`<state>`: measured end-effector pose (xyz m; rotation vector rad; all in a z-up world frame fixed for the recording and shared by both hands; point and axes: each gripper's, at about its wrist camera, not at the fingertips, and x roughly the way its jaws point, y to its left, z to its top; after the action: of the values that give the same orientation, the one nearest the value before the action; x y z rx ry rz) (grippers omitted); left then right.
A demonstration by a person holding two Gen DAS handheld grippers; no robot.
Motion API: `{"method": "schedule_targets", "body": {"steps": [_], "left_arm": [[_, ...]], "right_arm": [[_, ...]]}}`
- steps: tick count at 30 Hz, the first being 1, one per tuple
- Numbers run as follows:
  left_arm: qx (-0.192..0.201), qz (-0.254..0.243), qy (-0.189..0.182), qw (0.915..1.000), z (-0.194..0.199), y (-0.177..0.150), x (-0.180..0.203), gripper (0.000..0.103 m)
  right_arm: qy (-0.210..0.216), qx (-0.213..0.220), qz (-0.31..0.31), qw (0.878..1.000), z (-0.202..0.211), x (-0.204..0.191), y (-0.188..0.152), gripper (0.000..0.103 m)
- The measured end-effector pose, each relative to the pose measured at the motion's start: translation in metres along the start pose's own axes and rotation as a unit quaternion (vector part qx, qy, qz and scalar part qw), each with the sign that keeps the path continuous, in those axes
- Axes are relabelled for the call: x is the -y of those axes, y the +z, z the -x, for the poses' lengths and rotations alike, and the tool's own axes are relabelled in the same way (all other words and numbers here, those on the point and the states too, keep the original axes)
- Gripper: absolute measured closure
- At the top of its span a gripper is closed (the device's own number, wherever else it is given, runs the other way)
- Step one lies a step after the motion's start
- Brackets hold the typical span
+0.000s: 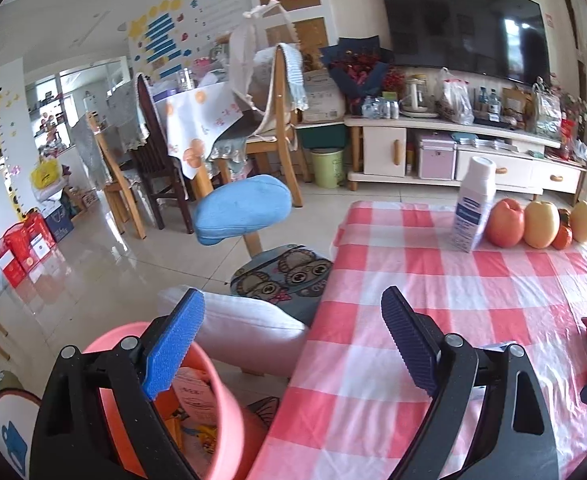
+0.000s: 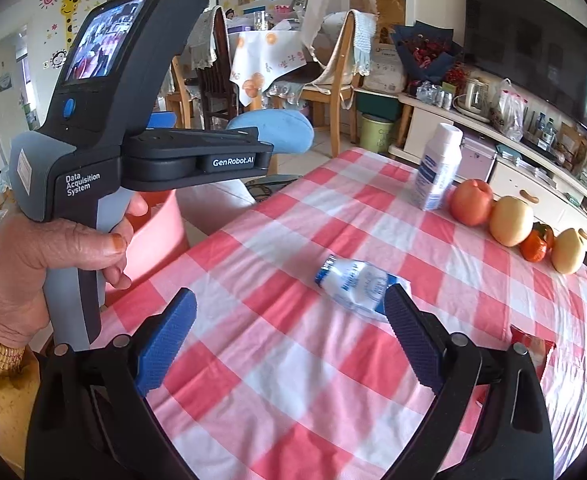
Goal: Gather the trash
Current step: 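Move both tools back over the table, then lower the left tool toward the white MAGIC DAY packet while the right tool approaches the red Teh Tarik packet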
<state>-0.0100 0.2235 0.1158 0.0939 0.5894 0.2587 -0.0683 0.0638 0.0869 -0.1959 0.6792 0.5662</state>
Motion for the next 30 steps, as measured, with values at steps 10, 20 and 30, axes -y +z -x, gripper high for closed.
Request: {"method": "schedule_targets", "body": {"steps": [10,20,30], "left_arm": [[-0.003,-0.016,-0.019,0.9997,-0.002,0.003,0.032,0.014],[-0.024,-0.038,-0.075,0.9962,-0.006,0.002,0.072,0.014],[-0.1,-0.024,-0.19,0.9763,-0.021,-0.013,0.114,0.014]], "right_arm": [[-0.009,-0.002,-0.019,1.0,0.009,0.03,-0.022,0.008],[-0.018,0.005,-0.068,0.998,0.018,0.077,-0.036,0.008],[-0.057,0.011,-0.119,0.991,0.036,0.136,-0.046,0.008]]}}
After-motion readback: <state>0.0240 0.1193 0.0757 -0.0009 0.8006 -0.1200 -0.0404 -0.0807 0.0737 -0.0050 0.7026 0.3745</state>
